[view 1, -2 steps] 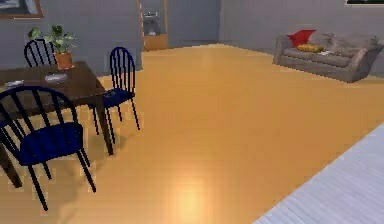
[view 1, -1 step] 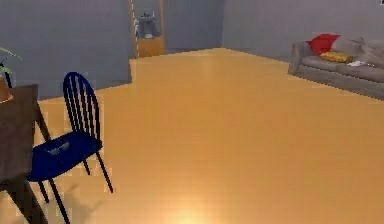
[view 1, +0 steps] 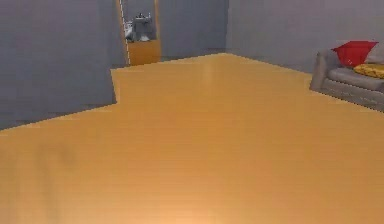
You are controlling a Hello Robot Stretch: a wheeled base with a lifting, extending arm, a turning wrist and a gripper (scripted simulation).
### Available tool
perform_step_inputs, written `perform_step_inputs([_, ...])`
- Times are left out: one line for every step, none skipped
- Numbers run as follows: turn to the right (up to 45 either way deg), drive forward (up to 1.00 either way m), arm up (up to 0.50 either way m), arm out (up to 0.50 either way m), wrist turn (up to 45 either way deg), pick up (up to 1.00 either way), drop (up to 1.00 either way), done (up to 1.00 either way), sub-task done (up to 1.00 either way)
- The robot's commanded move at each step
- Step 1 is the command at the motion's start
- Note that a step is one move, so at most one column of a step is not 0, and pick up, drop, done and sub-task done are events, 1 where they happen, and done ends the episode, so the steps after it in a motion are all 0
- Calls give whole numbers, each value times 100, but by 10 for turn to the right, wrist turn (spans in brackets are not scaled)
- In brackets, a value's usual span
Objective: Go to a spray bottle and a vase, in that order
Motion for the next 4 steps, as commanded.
perform_step_inputs([30, 0, 0, 0, 0, 0, 0, 0, 0])
perform_step_inputs([0, 40, 0, 0, 0, 0, 0, 0, 0])
perform_step_inputs([-150, 0, 0, 0, 0, 0, 0, 0, 0])
perform_step_inputs([0, 100, 0, 0, 0, 0, 0, 0, 0])
